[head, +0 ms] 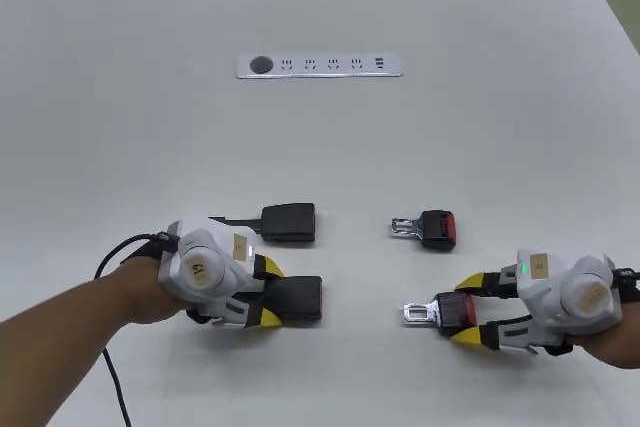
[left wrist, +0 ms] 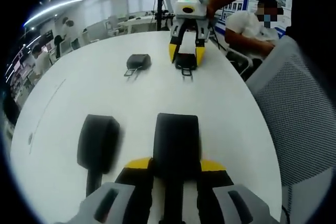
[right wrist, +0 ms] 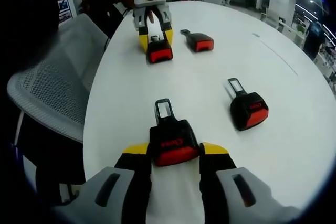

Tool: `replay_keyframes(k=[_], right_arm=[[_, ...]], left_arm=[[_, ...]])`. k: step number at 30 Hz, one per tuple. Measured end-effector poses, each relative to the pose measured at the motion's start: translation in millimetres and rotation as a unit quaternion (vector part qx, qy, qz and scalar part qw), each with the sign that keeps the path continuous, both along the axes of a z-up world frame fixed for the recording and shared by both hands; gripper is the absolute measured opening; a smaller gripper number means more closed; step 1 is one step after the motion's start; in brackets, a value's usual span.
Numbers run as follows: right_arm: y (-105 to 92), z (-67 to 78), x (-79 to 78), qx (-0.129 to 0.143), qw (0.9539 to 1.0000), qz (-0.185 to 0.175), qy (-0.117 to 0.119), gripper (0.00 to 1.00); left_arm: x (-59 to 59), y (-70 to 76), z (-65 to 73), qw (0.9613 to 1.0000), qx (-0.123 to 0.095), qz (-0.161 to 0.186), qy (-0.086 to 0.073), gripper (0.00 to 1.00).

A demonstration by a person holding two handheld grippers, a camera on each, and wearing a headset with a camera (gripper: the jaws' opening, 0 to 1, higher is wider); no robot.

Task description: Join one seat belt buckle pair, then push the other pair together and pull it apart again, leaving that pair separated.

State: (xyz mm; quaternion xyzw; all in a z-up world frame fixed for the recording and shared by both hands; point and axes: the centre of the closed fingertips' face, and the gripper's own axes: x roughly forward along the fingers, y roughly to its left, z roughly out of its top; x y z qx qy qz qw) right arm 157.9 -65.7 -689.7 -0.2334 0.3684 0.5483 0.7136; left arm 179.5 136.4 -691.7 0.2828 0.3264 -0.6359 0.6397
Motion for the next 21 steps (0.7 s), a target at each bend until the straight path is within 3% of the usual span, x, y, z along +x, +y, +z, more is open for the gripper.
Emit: replay_keyframes(k=[21], right_arm=[[44.8,3.3,13.0,0.032,0.9993,-0.007,-0.020,0.34]], left_arm=[[1.4,0.1,0.1,0.9999,0.003,0.011,0.003,0.33]])
